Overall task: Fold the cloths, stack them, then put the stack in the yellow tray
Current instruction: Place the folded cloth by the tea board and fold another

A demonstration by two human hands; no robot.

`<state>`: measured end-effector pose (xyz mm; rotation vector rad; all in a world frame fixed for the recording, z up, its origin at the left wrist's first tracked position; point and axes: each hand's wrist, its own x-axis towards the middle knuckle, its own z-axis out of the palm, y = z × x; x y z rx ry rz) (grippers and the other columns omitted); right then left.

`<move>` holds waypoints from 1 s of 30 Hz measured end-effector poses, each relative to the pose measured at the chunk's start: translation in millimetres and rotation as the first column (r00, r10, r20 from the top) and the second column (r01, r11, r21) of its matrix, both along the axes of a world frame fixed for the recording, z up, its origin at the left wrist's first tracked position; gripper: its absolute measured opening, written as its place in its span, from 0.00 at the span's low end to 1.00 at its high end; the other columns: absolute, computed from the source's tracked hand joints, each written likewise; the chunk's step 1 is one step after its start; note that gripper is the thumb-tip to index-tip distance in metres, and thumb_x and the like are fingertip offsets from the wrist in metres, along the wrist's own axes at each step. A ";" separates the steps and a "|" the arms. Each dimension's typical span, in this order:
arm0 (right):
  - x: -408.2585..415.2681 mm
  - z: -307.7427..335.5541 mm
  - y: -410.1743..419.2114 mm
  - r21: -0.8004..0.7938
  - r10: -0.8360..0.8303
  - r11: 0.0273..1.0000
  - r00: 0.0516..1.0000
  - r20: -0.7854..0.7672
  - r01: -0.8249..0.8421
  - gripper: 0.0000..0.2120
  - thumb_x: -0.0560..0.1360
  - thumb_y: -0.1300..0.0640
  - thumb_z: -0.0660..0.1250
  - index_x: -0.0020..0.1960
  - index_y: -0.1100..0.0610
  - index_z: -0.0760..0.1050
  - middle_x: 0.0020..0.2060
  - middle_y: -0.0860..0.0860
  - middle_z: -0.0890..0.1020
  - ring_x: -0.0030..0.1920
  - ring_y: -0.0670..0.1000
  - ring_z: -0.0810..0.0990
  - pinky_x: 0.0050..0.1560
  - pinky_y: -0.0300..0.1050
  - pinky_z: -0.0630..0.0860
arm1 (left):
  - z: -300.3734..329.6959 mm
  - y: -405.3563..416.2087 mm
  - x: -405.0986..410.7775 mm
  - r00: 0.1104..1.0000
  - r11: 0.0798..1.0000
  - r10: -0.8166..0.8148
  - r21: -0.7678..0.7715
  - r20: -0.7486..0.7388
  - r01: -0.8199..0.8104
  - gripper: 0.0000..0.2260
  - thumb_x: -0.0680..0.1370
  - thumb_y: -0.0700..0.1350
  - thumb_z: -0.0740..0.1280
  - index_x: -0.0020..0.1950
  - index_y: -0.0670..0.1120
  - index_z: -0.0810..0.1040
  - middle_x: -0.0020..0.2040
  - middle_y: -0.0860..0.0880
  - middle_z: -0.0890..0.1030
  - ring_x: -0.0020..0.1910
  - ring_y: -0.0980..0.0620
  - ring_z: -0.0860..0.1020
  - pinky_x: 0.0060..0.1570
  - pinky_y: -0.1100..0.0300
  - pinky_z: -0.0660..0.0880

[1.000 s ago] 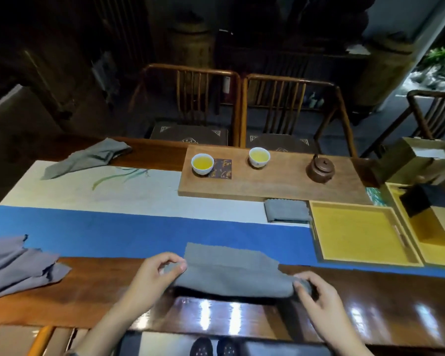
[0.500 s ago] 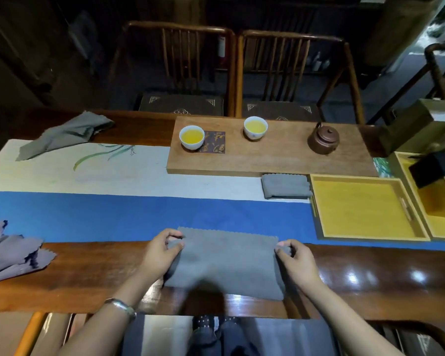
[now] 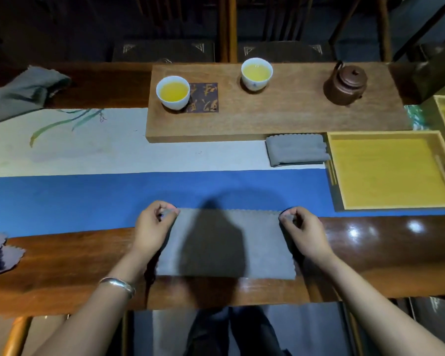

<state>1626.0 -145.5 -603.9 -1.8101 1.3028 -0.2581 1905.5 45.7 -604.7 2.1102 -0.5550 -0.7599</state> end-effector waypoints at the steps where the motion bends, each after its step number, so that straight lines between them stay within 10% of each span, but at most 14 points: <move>1: -0.2 0.3 0.0 0.003 -0.003 1.000 1.000 0.014 0.003 0.05 0.75 0.57 0.68 0.40 0.53 0.76 0.35 0.44 0.81 0.37 0.37 0.77 0.37 0.27 0.69 | -0.9 1.0 -0.5 1.000 1.000 0.004 0.000 0.000 -0.004 0.03 0.76 0.41 0.70 0.43 0.44 0.78 0.42 0.42 0.82 0.42 0.40 0.79 0.44 0.51 0.75; 10: 2.5 -7.6 1.6 -0.084 -0.034 0.996 0.999 -0.010 0.033 0.08 0.74 0.51 0.70 0.40 0.53 0.73 0.32 0.48 0.78 0.34 0.46 0.77 0.36 0.45 0.73 | -14.5 0.1 -1.1 0.976 0.997 -0.029 0.081 0.215 0.012 0.08 0.75 0.52 0.69 0.41 0.52 0.73 0.32 0.51 0.78 0.27 0.54 0.72 0.30 0.56 0.68; 18: -9.7 -10.8 16.4 -0.152 -0.078 0.984 0.991 0.107 0.094 0.05 0.76 0.55 0.66 0.47 0.52 0.70 0.34 0.49 0.77 0.37 0.46 0.76 0.36 0.31 0.69 | -24.3 19.6 2.3 0.938 0.995 0.066 0.053 0.340 -0.090 0.08 0.74 0.52 0.70 0.41 0.52 0.73 0.34 0.55 0.78 0.38 0.61 0.77 0.33 0.74 0.68; 25: -56.8 5.0 55.3 -0.218 -0.120 0.969 0.993 -0.003 0.116 0.07 0.79 0.47 0.58 0.45 0.48 0.72 0.39 0.42 0.79 0.42 0.38 0.77 0.39 0.23 0.67 | -3.2 82.3 -15.3 0.937 0.971 0.112 0.165 0.330 -0.175 0.12 0.75 0.57 0.68 0.39 0.51 0.72 0.34 0.54 0.80 0.35 0.52 0.79 0.36 0.53 0.73; 30: -72.4 12.8 79.4 -0.231 -0.053 0.972 0.998 -0.027 0.045 0.07 0.75 0.42 0.63 0.46 0.44 0.70 0.44 0.42 0.77 0.44 0.37 0.76 0.38 0.24 0.68 | 11.8 102.5 -51.6 0.954 0.952 0.091 0.256 0.284 -0.167 0.17 0.69 0.67 0.65 0.40 0.54 0.73 0.33 0.57 0.79 0.33 0.58 0.78 0.30 0.60 0.69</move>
